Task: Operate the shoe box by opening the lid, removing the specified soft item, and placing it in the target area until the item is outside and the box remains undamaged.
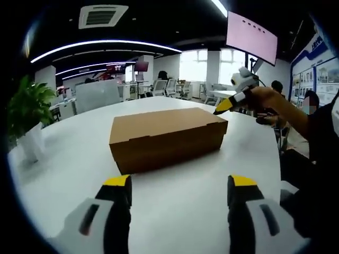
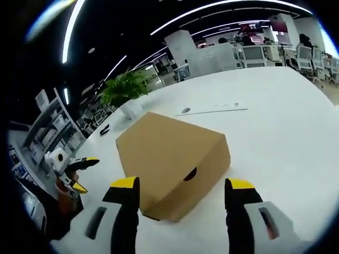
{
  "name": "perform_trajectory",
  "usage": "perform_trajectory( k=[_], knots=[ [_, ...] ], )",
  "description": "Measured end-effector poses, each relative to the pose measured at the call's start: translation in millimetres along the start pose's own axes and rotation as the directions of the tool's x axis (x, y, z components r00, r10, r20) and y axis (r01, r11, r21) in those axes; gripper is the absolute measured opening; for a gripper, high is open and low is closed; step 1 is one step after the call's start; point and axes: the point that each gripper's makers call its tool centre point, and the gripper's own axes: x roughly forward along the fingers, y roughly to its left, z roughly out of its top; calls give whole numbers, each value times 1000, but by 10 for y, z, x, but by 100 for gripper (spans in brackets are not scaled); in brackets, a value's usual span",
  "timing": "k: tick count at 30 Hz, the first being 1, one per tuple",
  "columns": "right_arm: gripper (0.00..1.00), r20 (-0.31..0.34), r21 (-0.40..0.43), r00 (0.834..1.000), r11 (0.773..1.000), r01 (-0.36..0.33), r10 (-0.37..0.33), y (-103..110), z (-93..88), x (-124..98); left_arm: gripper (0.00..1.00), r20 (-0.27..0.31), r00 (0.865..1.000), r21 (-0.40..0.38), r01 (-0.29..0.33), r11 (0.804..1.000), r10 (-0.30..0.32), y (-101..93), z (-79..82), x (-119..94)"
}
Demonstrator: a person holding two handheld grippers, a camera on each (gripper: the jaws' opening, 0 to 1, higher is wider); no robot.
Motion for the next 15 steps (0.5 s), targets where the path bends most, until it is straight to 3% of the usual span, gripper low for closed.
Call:
perform_trajectory(
  k=[7,10,15],
  knots=[
    [65,11,60,1000,998,-10,10,-31,10,14,76,14,1000,-12,-2,1000,2,24,-16,-53],
    [64,34,152,999,987,-41,36,-60,50,52,76,17,1000,-29,3,1000,-2,39,-36,-48],
    [60,97,334,989,933,-135,108,-115,123,101,76,23,1000,-19,1,1000,-1,40,-23,-57]
  ],
)
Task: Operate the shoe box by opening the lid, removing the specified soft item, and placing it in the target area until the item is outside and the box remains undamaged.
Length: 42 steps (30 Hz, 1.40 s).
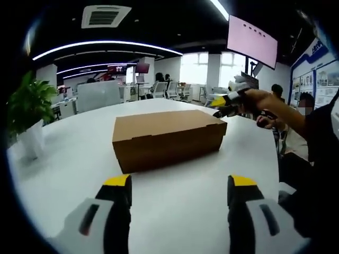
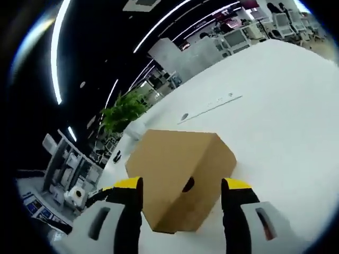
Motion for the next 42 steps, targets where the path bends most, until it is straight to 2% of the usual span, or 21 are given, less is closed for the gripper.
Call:
perform_trajectory(
  k=[2,5,15,19,27,37,42],
  knots=[
    [60,8,39,1000,999,-12,12,-26,22,11,76,10,1000,-9,15,1000,-15,-26,17,-7],
    [60,-5,30,1000,1000,-4,5,-75,-3,27,77,16,999,-20,28,999,-28,-51,27,-8],
    [58,-24,77,1000,997,-12,14,-226,7,92,77,19,1000,-11,11,1000,-11,-47,58,-7],
    [55,-47,104,999,995,-6,11,-294,-74,131,76,17,1000,-1,3,1000,-3,-45,60,-11],
    [53,-57,114,998,993,-6,12,-303,-144,159,76,8,1000,4,-2,1000,2,-34,38,-7],
    [58,-53,141,998,990,-9,17,-336,-171,191,76,2,1000,6,-6,1000,6,-8,18,-6],
    [48,-48,169,997,985,-45,54,-259,-172,196,76,-3,1000,15,-12,1000,12,12,11,-9]
  ],
)
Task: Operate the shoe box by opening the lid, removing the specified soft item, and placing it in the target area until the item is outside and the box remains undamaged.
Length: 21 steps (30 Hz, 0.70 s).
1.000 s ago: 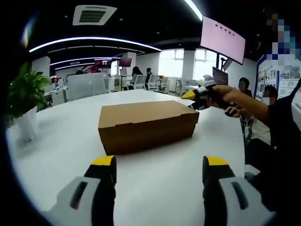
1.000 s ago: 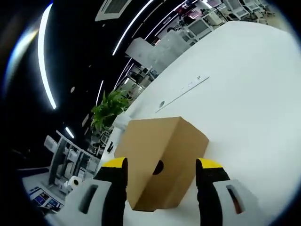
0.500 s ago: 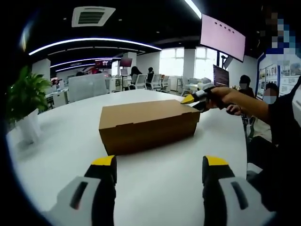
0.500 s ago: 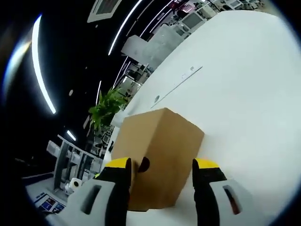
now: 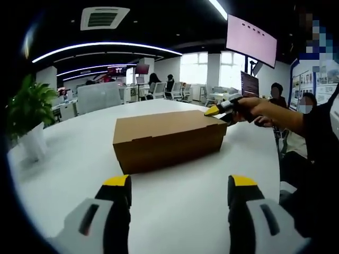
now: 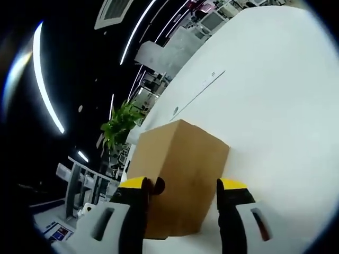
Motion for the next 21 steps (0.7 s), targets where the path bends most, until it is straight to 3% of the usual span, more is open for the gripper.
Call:
perform_trajectory(
  k=[2,21],
  knots=[
    [43,-1,8,1000,1000,-20,20,44,-2,4,76,-1,1000,-2,2,1000,-2,-2,-5,0],
    [40,-6,18,1000,1000,14,-14,82,-19,-12,76,-5,1000,-6,30,1000,-30,-96,-32,21]
  ],
)
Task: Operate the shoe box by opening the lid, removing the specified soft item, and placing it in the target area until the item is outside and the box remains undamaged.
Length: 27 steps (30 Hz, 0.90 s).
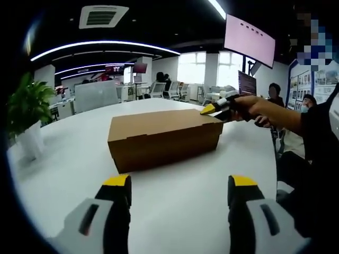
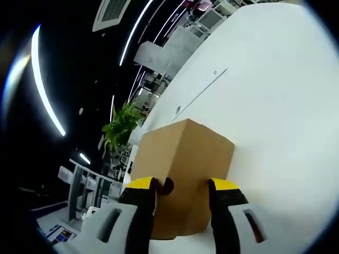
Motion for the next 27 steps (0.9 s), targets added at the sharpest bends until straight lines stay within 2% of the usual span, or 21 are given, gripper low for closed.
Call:
perform_trajectory(
  k=[7,20,27],
  knots=[
    [31,-1,16,1000,1000,-13,13,22,31,-64,76,3,1000,-3,0,1000,0,-5,-2,-9],
    [30,-2,28,999,999,-36,36,27,11,-53,76,1,1000,-13,8,1000,-8,-29,-7,29],
    [30,1,30,999,999,-41,41,-9,70,-54,76,14,1000,-14,10,1000,-10,-35,36,-14]
  ],
)
